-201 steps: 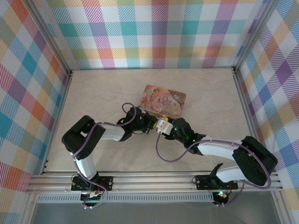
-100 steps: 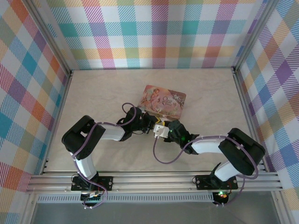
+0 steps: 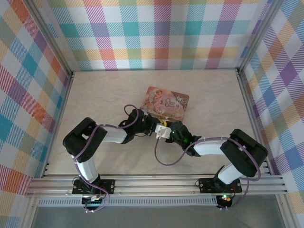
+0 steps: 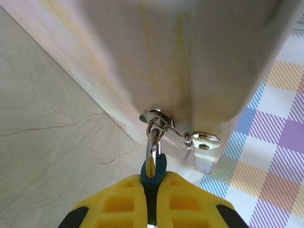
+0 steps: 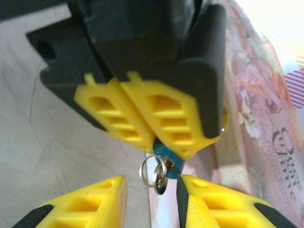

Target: Unlock a padlock with a key

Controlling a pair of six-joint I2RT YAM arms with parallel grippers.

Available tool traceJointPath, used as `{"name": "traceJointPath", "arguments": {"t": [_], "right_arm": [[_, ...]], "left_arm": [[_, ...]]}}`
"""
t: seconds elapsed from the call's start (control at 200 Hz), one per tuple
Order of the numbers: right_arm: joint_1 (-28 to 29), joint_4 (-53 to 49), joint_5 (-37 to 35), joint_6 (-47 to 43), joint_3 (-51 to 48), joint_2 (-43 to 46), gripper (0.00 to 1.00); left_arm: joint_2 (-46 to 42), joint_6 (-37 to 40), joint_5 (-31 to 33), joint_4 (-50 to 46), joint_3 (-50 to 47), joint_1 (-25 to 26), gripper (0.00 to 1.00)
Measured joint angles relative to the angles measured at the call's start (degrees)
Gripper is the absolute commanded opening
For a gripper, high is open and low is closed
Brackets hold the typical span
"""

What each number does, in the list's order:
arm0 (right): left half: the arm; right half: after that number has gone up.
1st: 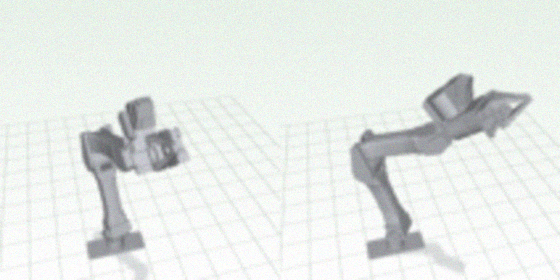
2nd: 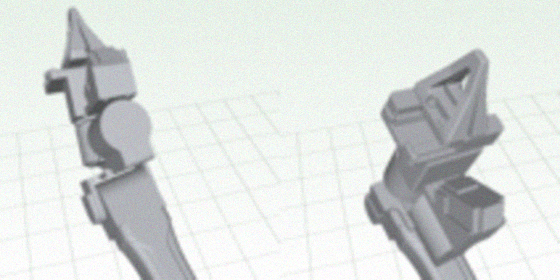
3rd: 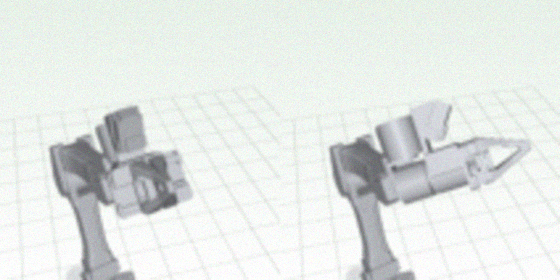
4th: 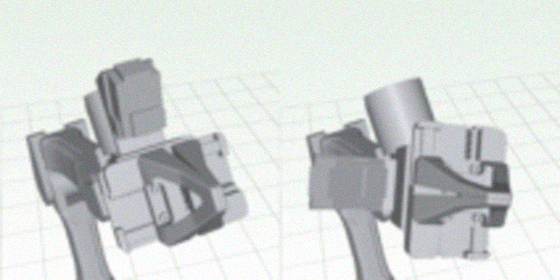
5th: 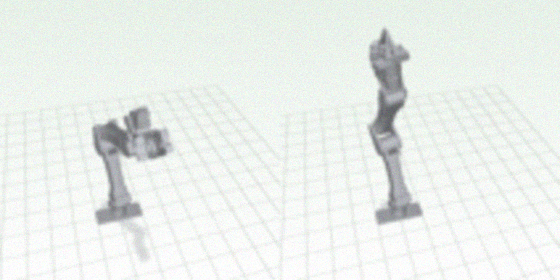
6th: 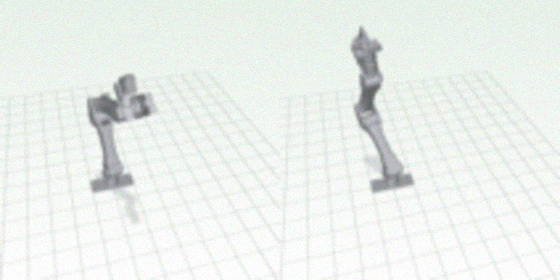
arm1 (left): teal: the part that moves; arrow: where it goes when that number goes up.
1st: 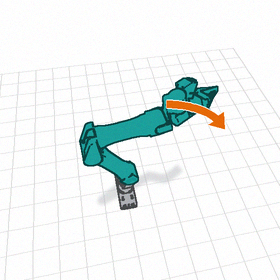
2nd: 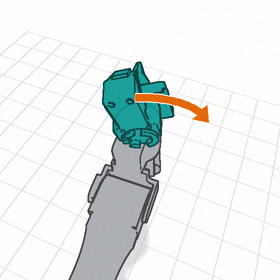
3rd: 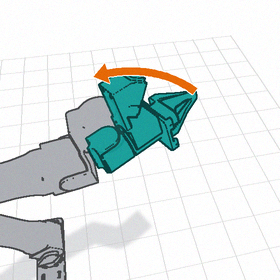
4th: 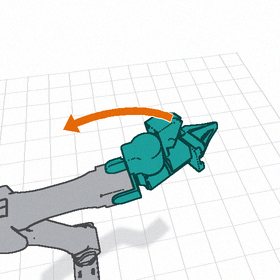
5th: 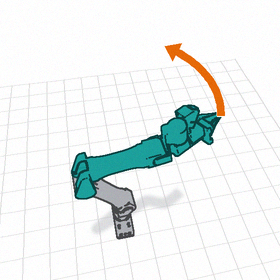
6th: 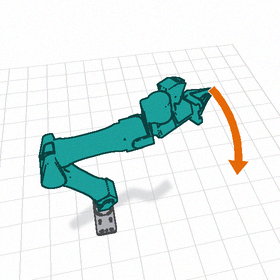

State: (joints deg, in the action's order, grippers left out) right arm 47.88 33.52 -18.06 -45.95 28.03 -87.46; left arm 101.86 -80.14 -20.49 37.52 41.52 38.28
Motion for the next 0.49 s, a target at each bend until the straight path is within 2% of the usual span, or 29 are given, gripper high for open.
{"name": "traceJointPath", "arguments": {"t": [0.205,0.495], "right_arm": [[0.0,0.3,0.0,0.0,0.2,0.0,0.27],[0.0,0.8,-0.4,0.0,1.3,-1.9,0.10]], "left_arm": [[0.0,0.0,0.0,0.0,0.0,0.0,0.00],[0.0,0.0,0.2,-0.8,0.3,0.0,0.00]]}}
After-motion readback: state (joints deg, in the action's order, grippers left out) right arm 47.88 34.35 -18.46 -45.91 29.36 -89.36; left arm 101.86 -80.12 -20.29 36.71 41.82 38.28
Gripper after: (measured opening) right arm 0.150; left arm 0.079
